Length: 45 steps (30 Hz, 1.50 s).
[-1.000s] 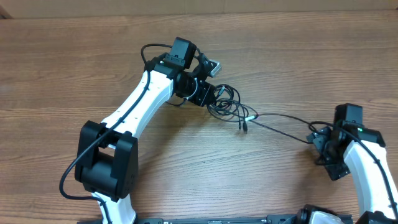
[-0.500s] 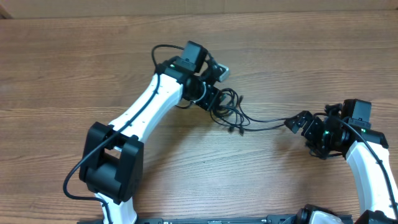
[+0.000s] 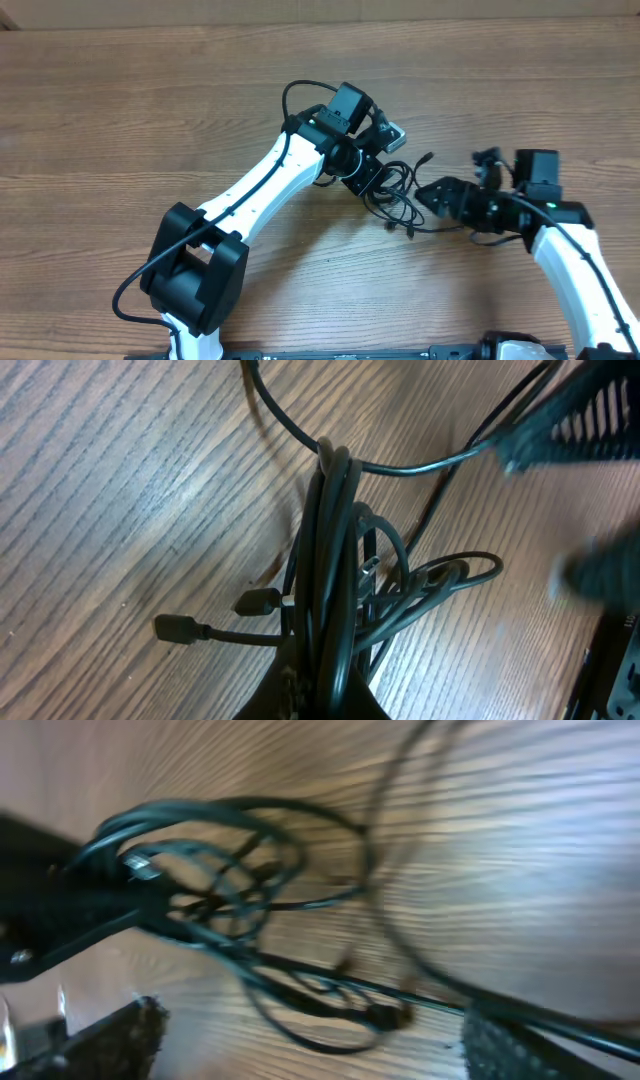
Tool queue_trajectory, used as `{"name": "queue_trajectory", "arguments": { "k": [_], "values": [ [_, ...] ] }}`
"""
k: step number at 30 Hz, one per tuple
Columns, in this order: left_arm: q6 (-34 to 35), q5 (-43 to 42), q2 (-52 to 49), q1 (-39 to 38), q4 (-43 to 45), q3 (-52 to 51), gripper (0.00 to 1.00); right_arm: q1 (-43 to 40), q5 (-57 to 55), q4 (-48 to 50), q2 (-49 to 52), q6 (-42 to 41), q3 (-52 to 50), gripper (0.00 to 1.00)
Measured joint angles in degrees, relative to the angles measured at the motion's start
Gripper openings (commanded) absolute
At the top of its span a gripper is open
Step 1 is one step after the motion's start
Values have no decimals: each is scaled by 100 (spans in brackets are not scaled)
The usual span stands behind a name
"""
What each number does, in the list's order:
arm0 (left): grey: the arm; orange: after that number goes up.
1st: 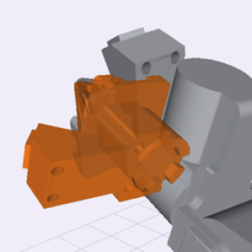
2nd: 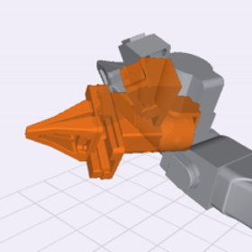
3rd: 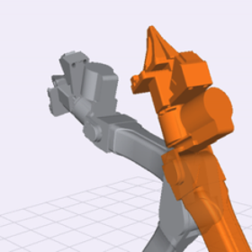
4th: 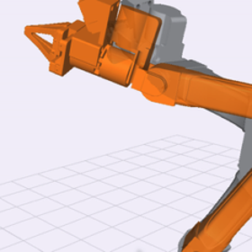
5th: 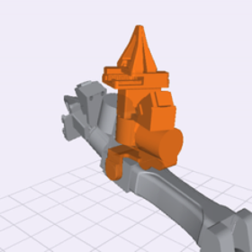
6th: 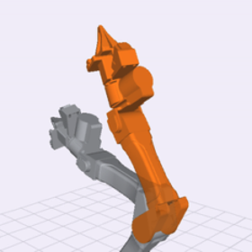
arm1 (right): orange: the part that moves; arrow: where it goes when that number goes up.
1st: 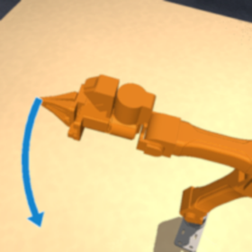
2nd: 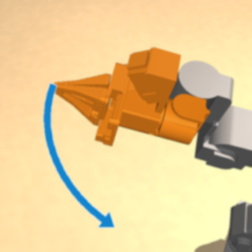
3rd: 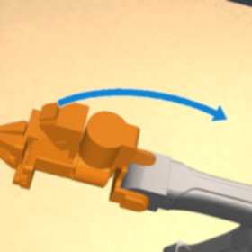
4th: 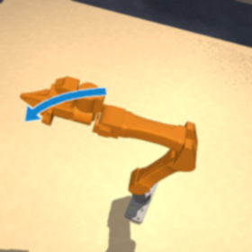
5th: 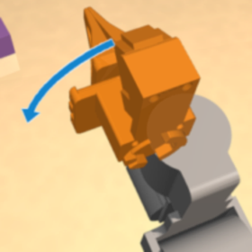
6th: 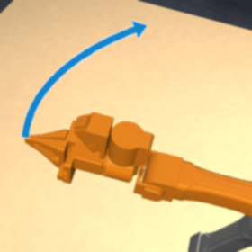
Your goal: Untangle cables
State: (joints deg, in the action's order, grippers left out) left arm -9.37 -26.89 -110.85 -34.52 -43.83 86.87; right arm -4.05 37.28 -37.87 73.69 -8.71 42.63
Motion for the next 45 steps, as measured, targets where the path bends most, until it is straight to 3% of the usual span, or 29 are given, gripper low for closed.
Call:
{"name": "queue_trajectory", "arguments": {
  "k": [7, 9, 11, 17, 24, 29, 36, 39, 45],
  "values": [
    [-9, -76, 0, 0, 15, 0, 4, 879, -297, 125, 0, 33, 0, 79],
    [-11, -210, 0, 0, 37, 0, 4, 1021, -415, 127, 0, 39, 0, 74],
    [-11, -339, 0, 0, 52, 0, 4, 1115, -520, 133, 0, 59, 0, 65],
    [-11, -702, 0, 0, 55, 0, 4, 1132, -793, 225, 0, 74, 0, 23],
    [-11, -809, 0, 11, 55, 0, 4, 1132, -1056, 17, 0, 120, -2, 4],
    [-7, -682, 0, 85, -2, 0, 4, 1169, -1812, -404, 0, -173, 0, 4],
    [-4, -413, 4, 271, -358, 0, 4, 1196, -3720, -1174, 0, -2002, 9, 4],
    [-4, -417, 4, 361, -431, -2, 4, 1202, -4142, -1233, 0, -2673, 11, 16],
    [-4, -413, 4, 382, -442, 0, 4, 1202, -4553, -1329, 0, -3407, 11, 22]
  ]
}}
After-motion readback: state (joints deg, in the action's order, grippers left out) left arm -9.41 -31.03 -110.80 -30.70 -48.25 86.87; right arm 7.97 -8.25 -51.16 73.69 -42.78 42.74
